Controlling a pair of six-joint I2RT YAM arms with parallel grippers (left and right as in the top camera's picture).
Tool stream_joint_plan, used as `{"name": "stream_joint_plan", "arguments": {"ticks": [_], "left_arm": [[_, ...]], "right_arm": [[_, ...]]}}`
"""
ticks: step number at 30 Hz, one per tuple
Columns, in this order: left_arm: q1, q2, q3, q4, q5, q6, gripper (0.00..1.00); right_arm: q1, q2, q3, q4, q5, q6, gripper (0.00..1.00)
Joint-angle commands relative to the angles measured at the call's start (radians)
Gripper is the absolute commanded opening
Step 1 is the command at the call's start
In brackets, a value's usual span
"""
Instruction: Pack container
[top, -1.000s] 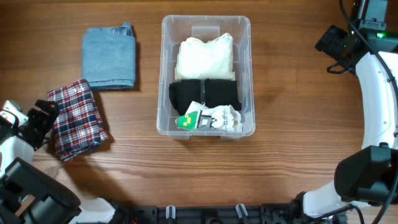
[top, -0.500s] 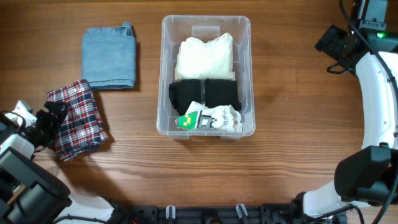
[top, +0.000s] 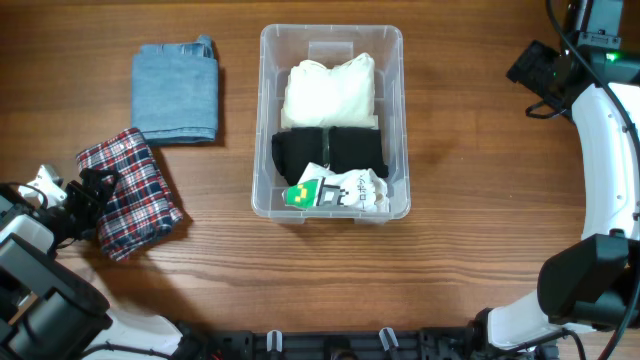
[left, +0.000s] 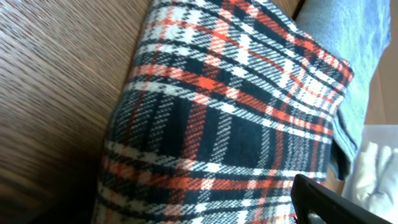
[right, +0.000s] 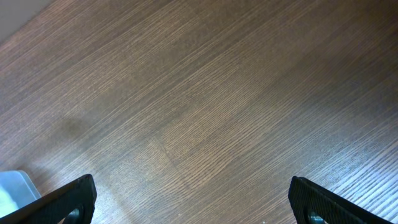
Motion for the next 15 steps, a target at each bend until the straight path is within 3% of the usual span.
{"name": "stream_joint_plan", "arguments": {"ticks": [1,15], "left_arm": [[-0.001,0.062,-0.016,-0.051,0.014,0.008,0.96],[-0.001,0.061,-0.016,-0.072,0.015,0.008,1.0]], "right_arm": [[-0.002,0.01,-0.003,0.003,0.018,0.013,1.0],[-0.002,0.01,-0.003,0.003,0.018,0.013,1.0]]}}
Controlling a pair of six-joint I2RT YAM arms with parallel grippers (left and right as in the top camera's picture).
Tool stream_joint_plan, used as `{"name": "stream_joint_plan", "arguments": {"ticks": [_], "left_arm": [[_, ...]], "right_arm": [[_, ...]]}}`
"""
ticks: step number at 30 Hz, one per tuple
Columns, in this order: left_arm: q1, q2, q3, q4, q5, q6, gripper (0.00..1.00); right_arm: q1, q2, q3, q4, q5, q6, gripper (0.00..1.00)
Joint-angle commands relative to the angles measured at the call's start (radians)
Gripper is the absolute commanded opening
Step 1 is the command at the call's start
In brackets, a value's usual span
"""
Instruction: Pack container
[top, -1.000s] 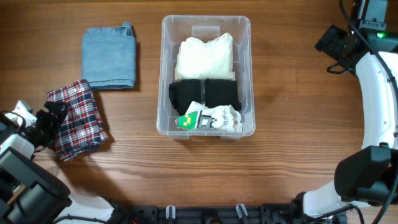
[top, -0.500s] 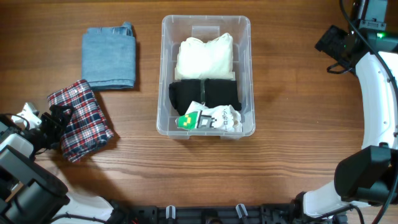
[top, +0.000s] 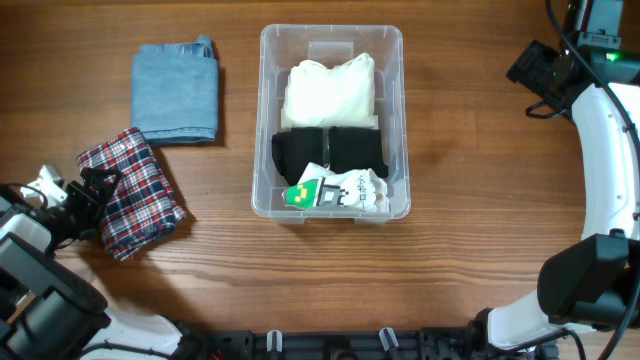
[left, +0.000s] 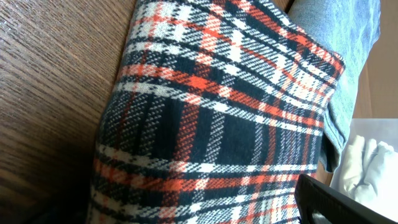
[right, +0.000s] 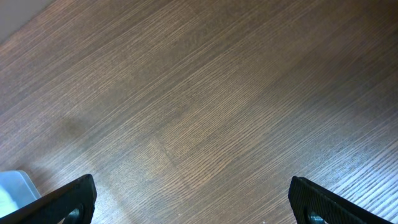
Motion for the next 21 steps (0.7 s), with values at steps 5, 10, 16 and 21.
{"name": "stream_joint_plan", "arguments": {"ticks": [5,10,16,21], "left_arm": [[-0.006,0.051,-0.03,-0.055,-0.018,-0.002,0.85],[-0.006,0.051,-0.032,-0.09,-0.018,-0.002,0.85],[-0.006,0.051,-0.032,-0.141,-0.018,0.034,0.85],[-0.006,0.051,-0.034,-0.166,-0.017,0.05,0.82]], "right_arm": [[-0.002,0.01,-0.003,0.002,0.018,0.013,1.0],[-0.002,0.01,-0.003,0.002,0.017,0.013,1.0],[-0.002,0.01,-0.003,0.002,0.017,0.013,1.0],[-0.002,0.01,-0.003,0.002,0.017,0.013,1.0]]}}
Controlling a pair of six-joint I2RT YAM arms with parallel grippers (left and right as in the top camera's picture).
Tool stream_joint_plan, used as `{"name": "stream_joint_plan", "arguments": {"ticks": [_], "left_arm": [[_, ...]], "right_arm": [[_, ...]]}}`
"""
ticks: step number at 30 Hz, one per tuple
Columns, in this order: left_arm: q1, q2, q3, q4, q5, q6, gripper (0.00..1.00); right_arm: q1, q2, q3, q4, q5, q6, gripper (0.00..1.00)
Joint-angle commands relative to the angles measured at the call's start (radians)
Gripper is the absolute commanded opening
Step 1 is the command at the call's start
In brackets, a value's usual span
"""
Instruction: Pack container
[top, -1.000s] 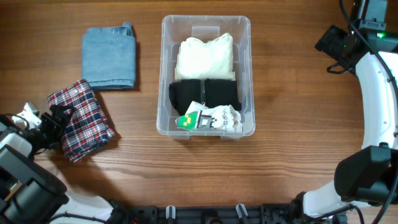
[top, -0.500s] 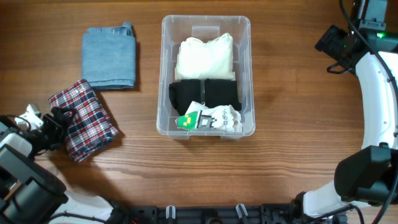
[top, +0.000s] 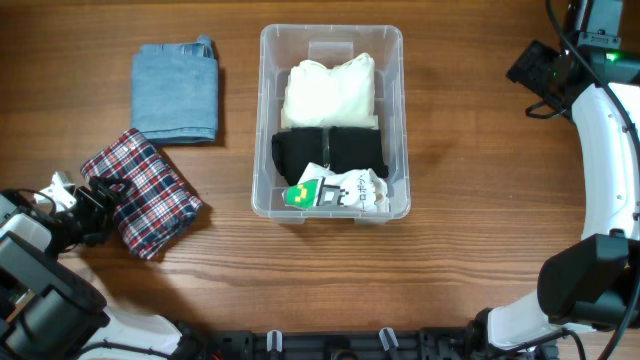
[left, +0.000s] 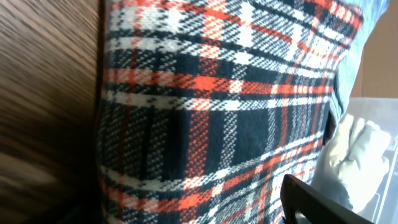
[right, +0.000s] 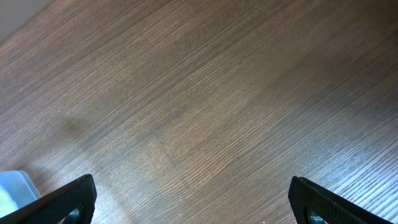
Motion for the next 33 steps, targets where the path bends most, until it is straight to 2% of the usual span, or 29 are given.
{"name": "stream_joint_plan", "arguments": {"ticks": [1,7,17,21,28,33], "left_arm": [[-0.006,0.044,-0.033,-0.034,-0.05,0.023,0.82],[-0.006,0.044,-0.033,-0.052,-0.051,0.023,0.82],[-0.006,0.044,-0.033,-0.084,-0.013,0.023,0.72],[-0.006,0.044,-0.033,-0.093,0.025,0.022,0.57],[-0.006,0.044,-0.033,-0.093,0.024,0.022,0.42],[-0.006,0.044,-0.033,-0.093,0.037,0.018,0.22]], "right_arm": [[-0.002,0.01,-0.003,0.003,0.018,0.013,1.0],[-0.002,0.01,-0.003,0.003,0.018,0.013,1.0],[-0.002,0.01,-0.003,0.003,0.018,0.013,1.0],[-0.002,0.01,-0.003,0.003,0.017,0.013,1.0],[-0.002,0.01,-0.003,0.003,0.017,0.013,1.0],[-0.002,0.01,-0.003,0.003,0.018,0.013,1.0]]}}
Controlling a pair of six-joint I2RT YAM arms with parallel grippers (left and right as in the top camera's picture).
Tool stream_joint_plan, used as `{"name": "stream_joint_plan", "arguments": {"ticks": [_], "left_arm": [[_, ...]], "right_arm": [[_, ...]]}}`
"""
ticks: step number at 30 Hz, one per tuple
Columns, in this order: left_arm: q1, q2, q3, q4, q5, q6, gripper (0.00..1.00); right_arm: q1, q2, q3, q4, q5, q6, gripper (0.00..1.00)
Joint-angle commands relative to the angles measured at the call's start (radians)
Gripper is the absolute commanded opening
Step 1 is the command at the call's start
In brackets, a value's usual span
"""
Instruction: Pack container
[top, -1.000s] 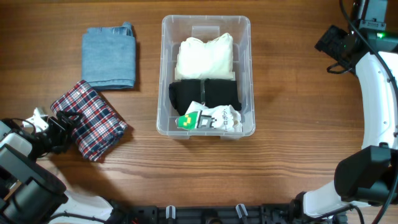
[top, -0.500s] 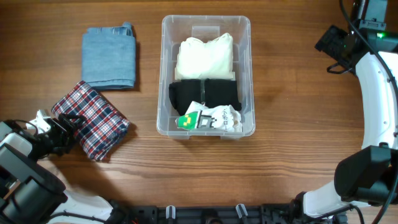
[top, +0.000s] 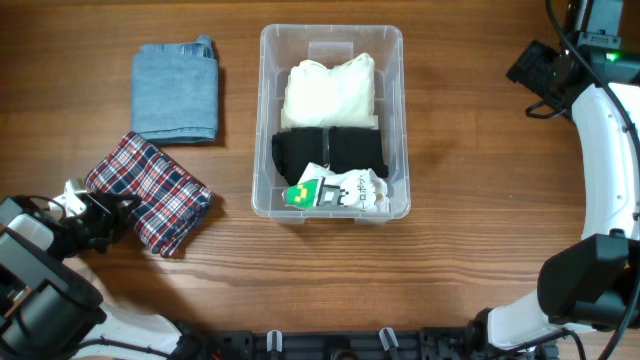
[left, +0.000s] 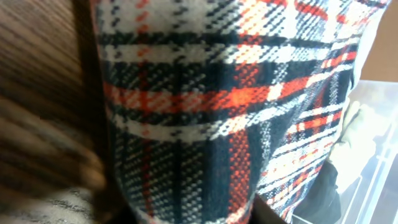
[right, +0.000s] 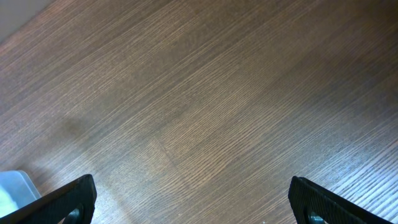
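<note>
A red, black and white plaid cloth (top: 152, 205) lies folded on the table left of the clear plastic container (top: 262, 120). My left gripper (top: 108, 215) is at the cloth's left end and shut on it; the plaid cloth (left: 217, 93) fills the left wrist view right up to the jaws. The container holds a cream garment (top: 330, 90), a black garment (top: 330, 150) and a white packet with a green label (top: 338, 190). My right gripper (right: 193, 199) stands wide open over bare wood at the far right, with nothing between its fingers.
Folded blue jeans (top: 176, 93) lie at the back left, just behind the plaid cloth. The right arm (top: 600, 130) curves along the right edge of the table.
The plaid cloth has shifted a little to the right and toward the front edge, with my left gripper at its left end. The right arm has not moved.
The plaid cloth lay near the left edge, below the jeans, with my left gripper at its left end. At each later moment cloth and gripper stood further right, nearer the container. The container's contents and the right arm stayed as they were.
</note>
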Motion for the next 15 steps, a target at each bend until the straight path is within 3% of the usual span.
{"name": "stream_joint_plan", "arguments": {"ticks": [1,7,15], "left_arm": [[-0.006,0.02,-0.021,-0.006,0.011,0.006,0.2],[-0.006,0.018,-0.02,0.001,0.1,0.006,0.05],[-0.006,-0.08,-0.005,-0.028,0.183,0.006,0.04]], "right_arm": [[-0.002,0.01,-0.003,0.002,0.017,0.013,1.0],[-0.002,0.01,-0.003,0.002,0.018,0.013,1.0],[-0.002,0.01,-0.003,0.003,0.018,0.013,1.0]]}}
